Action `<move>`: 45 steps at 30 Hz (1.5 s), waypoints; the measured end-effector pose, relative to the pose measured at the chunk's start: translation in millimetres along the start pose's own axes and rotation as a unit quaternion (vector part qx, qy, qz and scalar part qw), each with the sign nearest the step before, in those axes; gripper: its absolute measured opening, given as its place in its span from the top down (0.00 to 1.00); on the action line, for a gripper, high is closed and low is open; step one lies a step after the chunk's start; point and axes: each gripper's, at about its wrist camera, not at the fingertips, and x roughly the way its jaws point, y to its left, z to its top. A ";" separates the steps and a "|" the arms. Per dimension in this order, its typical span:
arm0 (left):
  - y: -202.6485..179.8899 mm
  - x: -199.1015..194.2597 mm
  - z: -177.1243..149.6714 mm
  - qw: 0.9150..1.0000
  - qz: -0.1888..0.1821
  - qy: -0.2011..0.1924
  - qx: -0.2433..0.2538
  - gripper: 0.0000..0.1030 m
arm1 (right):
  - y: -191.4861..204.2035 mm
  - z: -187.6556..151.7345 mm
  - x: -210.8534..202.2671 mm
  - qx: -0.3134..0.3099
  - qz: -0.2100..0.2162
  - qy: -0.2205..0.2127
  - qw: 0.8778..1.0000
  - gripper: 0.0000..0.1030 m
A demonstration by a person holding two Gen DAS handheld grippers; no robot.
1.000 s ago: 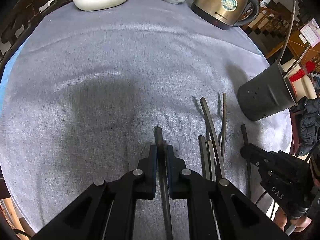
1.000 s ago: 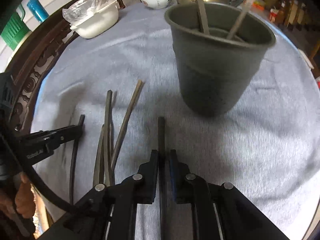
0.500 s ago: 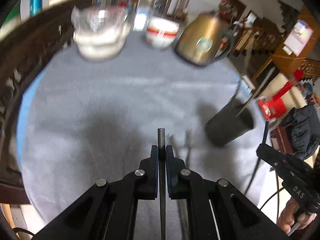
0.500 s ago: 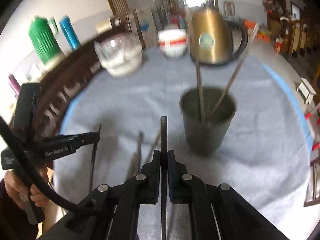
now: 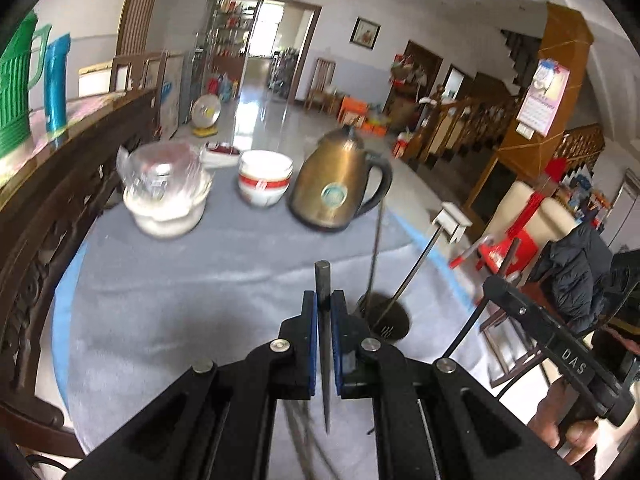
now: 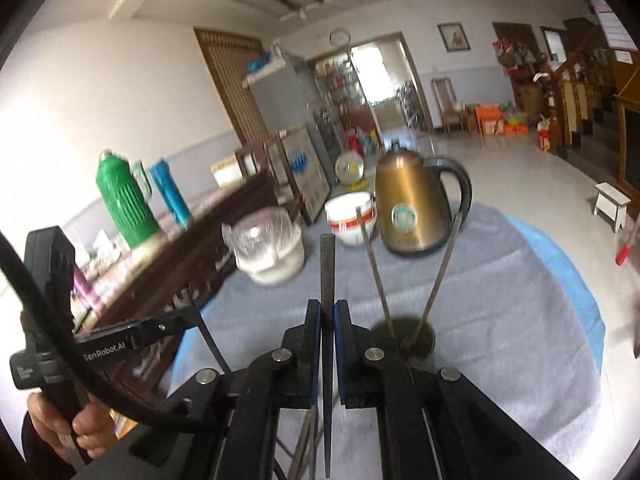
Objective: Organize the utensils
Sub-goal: 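Carry chopsticks over the grey cup and open both tools to drop them in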
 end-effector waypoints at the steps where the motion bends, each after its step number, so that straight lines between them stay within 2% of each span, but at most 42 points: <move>1: -5.0 -1.5 6.2 1.000 0.001 -0.007 0.005 0.94 | 0.9 5.4 -4.2 -0.001 -0.003 -0.011 1.000 0.93; 6: -29.3 -8.1 37.2 0.999 -0.008 -0.049 0.014 0.94 | 2.4 28.0 -14.6 0.000 -0.016 -0.059 0.998 0.93; 10: -46.9 -9.4 57.0 0.997 -0.011 -0.080 0.017 0.94 | -1.9 42.6 -19.3 0.000 -0.046 -0.105 0.993 0.93; 14: -59.0 -1.9 67.3 0.994 -0.012 -0.105 0.015 0.94 | -10.7 53.7 -23.2 0.010 -0.077 -0.152 0.985 0.93; 17: -65.4 10.1 65.2 0.993 -0.016 -0.113 0.013 0.94 | -15.6 56.8 -16.6 0.007 -0.099 -0.167 0.981 0.93; 20: -67.2 24.9 58.9 0.995 -0.014 -0.103 0.011 0.94 | -20.5 55.1 1.1 -0.001 -0.117 -0.157 0.981 0.93; 25: -59.5 53.1 41.8 0.998 -0.005 -0.055 0.006 0.94 | -34.2 43.2 31.9 0.007 -0.122 -0.098 0.988 0.93; 31: -47.0 66.7 27.9 1.000 -0.005 -0.018 0.001 0.94 | -61.3 27.6 46.0 0.056 -0.103 -0.044 0.992 0.93; 38: -38.5 71.5 12.4 1.000 -0.009 0.018 0.004 0.93 | -83.3 14.0 49.3 0.110 -0.085 -0.013 0.990 0.90; 39: -37.5 71.0 11.3 1.000 -0.009 0.021 0.005 0.91 | -86.1 11.8 49.7 0.116 -0.085 -0.009 0.990 0.90; 41: -34.0 68.2 7.2 1.000 -0.005 0.028 0.008 0.73 | -91.1 7.3 49.6 0.129 -0.079 0.000 0.988 0.89; 42: -32.1 66.9 6.2 1.000 -0.003 0.029 0.007 0.55 | -94.6 5.0 49.3 0.139 -0.068 0.004 0.988 0.89; 43: -29.3 64.0 3.6 1.000 0.002 0.026 0.006 0.47 | -96.2 4.9 48.8 0.145 -0.063 0.006 0.987 0.88; 45: -24.4 58.8 -1.9 1.000 0.010 0.022 0.011 0.46 | -100.7 1.2 43.4 0.159 -0.045 0.007 0.986 0.84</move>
